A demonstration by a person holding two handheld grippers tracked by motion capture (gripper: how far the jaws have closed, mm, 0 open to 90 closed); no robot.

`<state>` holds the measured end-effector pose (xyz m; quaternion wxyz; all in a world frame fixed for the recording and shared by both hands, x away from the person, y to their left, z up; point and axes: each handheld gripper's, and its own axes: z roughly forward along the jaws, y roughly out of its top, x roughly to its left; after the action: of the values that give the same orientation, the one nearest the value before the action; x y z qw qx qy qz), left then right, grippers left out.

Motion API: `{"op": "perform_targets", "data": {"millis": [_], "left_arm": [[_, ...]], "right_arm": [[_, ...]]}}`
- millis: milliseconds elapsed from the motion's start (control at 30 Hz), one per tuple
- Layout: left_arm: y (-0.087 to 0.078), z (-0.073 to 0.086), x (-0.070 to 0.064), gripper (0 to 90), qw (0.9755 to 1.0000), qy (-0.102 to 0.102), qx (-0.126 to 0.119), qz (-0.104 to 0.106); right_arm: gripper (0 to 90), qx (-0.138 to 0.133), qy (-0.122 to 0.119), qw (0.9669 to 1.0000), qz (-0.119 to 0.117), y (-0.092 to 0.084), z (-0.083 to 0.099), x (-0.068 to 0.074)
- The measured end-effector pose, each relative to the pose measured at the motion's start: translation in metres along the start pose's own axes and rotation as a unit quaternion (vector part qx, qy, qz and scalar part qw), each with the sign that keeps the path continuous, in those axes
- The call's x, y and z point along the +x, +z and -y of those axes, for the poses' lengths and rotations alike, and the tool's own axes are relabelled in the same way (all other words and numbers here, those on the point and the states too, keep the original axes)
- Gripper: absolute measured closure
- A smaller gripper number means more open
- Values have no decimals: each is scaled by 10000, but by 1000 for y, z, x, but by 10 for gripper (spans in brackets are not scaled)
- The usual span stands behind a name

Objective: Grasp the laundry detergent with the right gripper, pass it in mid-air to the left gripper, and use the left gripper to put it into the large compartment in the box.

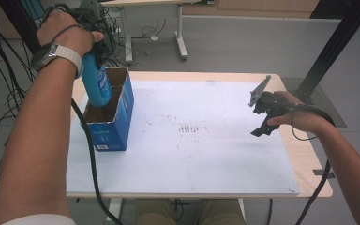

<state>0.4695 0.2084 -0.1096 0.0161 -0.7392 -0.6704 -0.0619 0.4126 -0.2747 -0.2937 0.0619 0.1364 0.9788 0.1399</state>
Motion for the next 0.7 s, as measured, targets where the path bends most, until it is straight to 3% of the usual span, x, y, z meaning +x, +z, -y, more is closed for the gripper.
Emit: {"op": "perform_targets", "data": {"millis": [200,700], "left_arm": [[12,-1,0,380,10000,19,36,-87],[45,-4,-3,380,9999,109,32,-35]], "right_arm": [[100,3,2,10000,-24,2,1,0],[99,9,52,10000,-53,6,3,0]]}}
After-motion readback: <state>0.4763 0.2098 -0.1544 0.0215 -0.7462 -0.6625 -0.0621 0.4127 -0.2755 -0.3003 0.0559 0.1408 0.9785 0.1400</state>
